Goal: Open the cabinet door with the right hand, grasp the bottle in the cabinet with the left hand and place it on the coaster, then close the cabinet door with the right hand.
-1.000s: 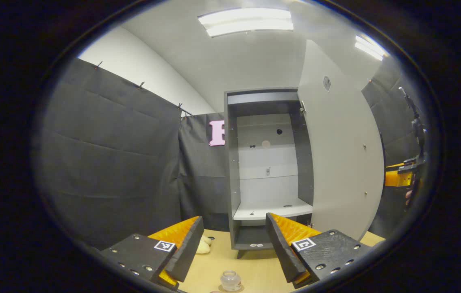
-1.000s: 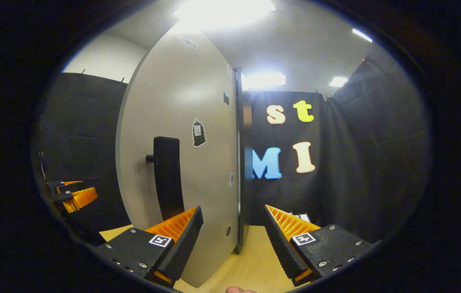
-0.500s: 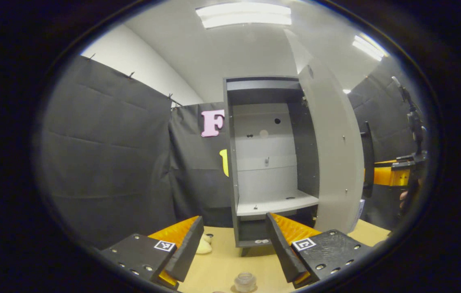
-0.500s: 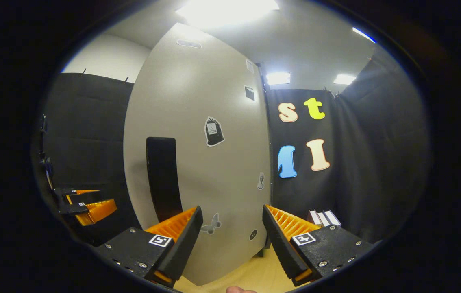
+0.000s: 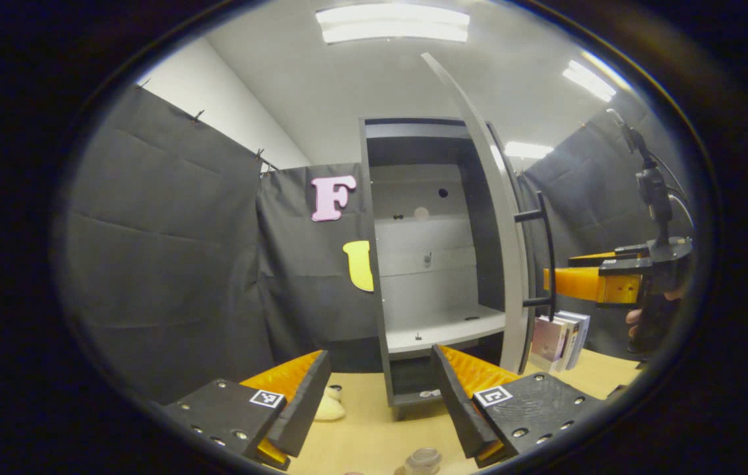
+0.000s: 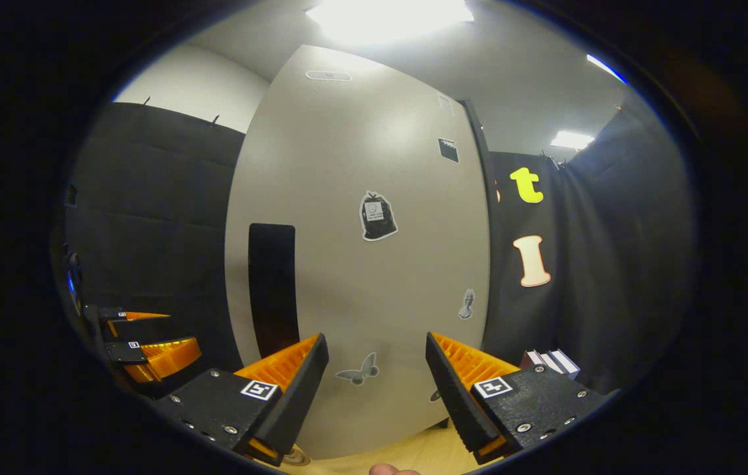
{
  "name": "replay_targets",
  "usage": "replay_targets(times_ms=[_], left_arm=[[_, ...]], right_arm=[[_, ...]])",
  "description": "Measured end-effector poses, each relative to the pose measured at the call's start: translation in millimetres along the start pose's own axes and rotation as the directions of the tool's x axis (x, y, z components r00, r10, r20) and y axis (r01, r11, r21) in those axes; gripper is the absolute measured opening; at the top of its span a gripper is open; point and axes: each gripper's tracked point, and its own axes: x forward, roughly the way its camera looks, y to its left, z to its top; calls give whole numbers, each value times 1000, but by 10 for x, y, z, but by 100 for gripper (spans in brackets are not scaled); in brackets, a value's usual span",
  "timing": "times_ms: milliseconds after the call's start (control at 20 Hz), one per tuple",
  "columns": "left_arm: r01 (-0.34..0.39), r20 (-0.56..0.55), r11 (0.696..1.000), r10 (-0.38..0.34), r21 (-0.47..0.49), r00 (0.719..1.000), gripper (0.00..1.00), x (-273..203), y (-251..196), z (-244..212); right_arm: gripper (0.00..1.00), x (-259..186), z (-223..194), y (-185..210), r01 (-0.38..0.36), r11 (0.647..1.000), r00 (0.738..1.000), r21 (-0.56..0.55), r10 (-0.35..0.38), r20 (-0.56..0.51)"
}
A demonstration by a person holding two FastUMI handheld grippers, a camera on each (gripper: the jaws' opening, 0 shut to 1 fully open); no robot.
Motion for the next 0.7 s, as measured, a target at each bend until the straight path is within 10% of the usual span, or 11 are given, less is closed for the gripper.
replay_targets(times_ms=[700], left_arm=[[28, -20, 998, -30, -54, 999, 88, 498, -387, 89]], right_arm=[[94, 380, -123, -324, 152, 988, 988, -6, -152, -34]])
